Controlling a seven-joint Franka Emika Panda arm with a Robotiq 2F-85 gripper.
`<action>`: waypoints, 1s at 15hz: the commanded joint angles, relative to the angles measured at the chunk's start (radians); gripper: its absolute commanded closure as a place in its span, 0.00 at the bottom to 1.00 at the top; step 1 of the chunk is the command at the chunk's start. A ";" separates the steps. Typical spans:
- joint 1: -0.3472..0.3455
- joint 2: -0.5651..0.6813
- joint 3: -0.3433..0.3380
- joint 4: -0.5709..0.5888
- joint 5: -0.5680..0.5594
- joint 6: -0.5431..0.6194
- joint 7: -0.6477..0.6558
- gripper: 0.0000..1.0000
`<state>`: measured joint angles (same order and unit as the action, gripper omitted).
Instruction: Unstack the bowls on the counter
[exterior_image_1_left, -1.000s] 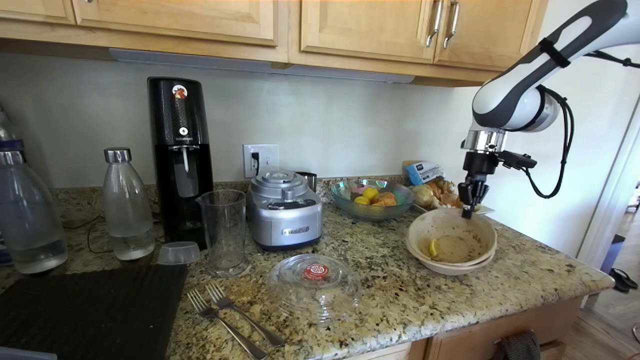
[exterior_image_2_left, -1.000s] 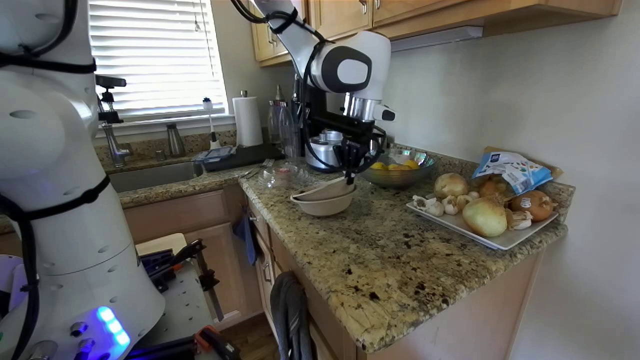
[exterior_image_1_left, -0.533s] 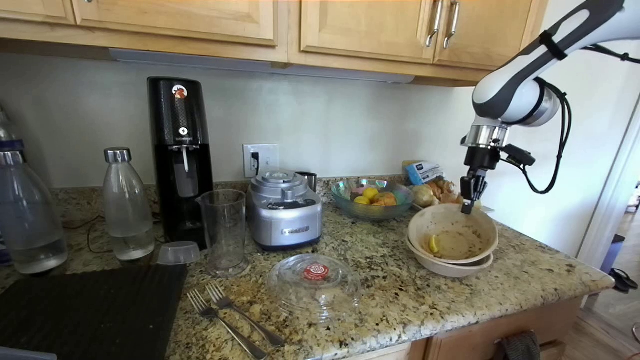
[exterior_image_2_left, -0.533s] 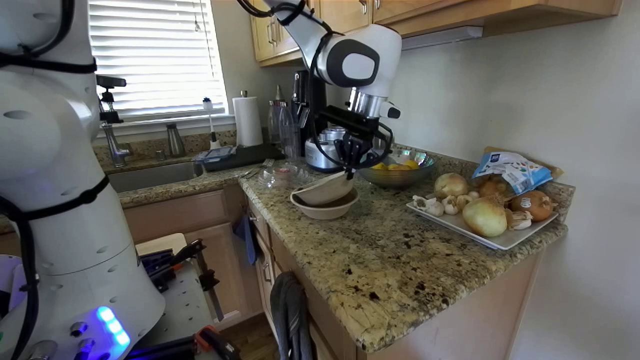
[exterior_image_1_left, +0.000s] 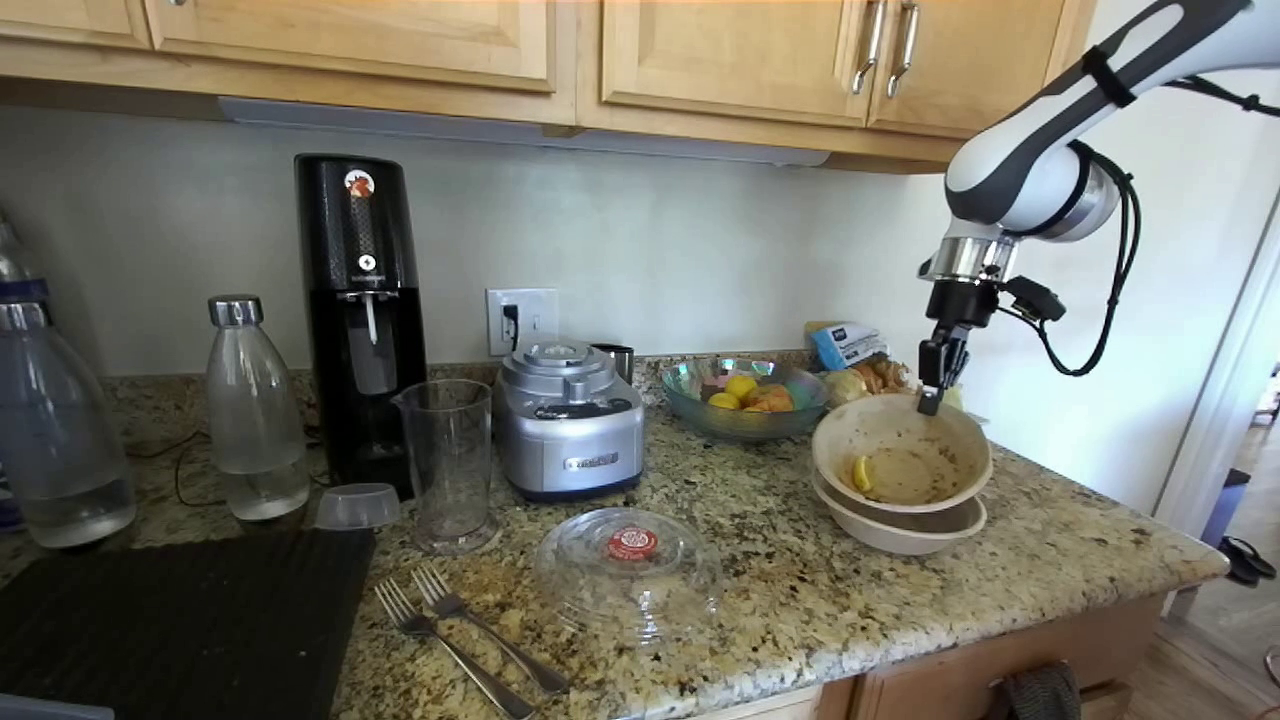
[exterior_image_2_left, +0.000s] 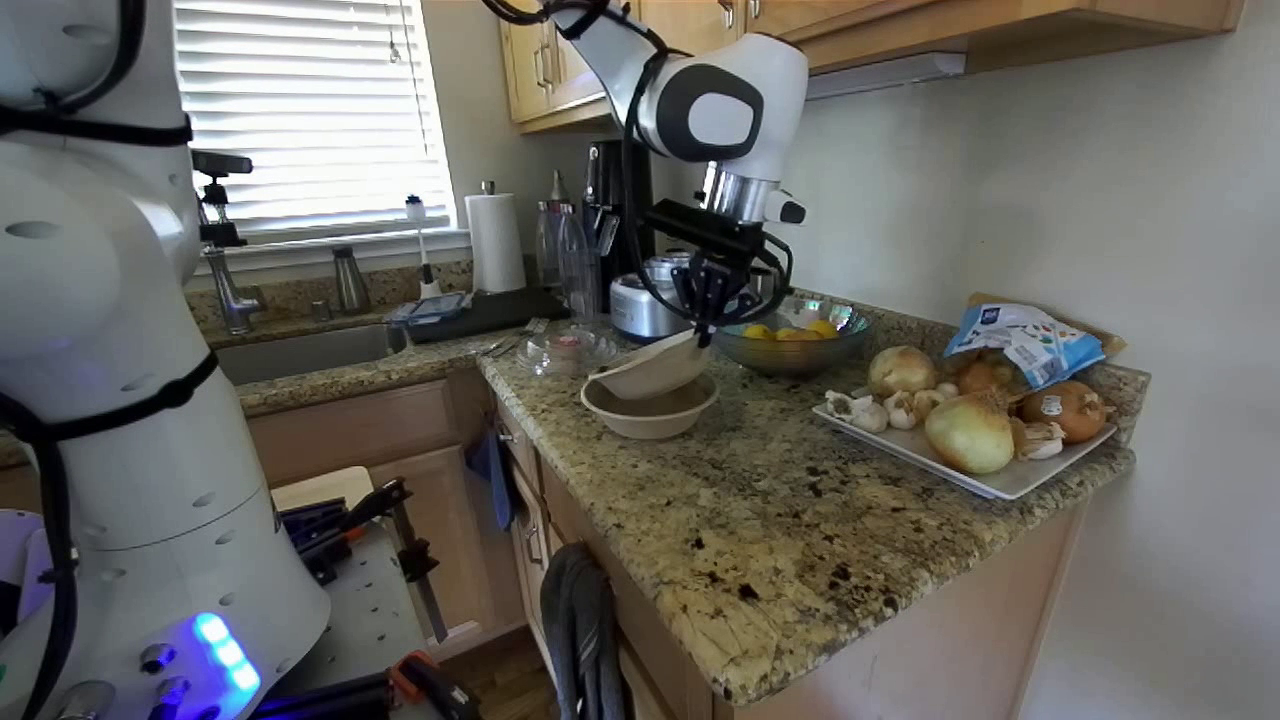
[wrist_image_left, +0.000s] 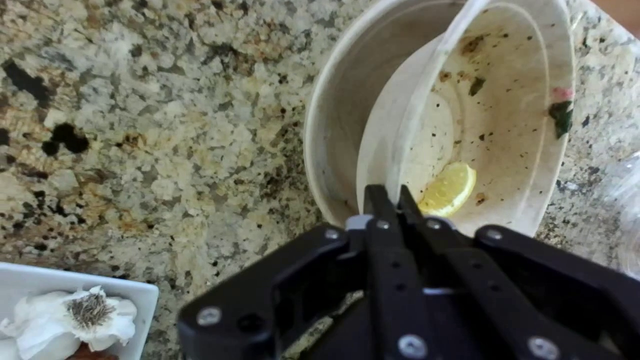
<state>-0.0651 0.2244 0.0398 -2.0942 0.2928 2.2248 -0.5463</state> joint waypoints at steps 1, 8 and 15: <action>-0.014 -0.061 0.004 -0.017 0.008 -0.022 -0.012 0.95; -0.014 -0.093 -0.035 -0.006 -0.044 0.015 0.044 0.96; -0.037 -0.095 -0.089 0.027 -0.135 0.025 0.128 0.96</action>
<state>-0.0914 0.1594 -0.0340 -2.0552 0.2026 2.2337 -0.4778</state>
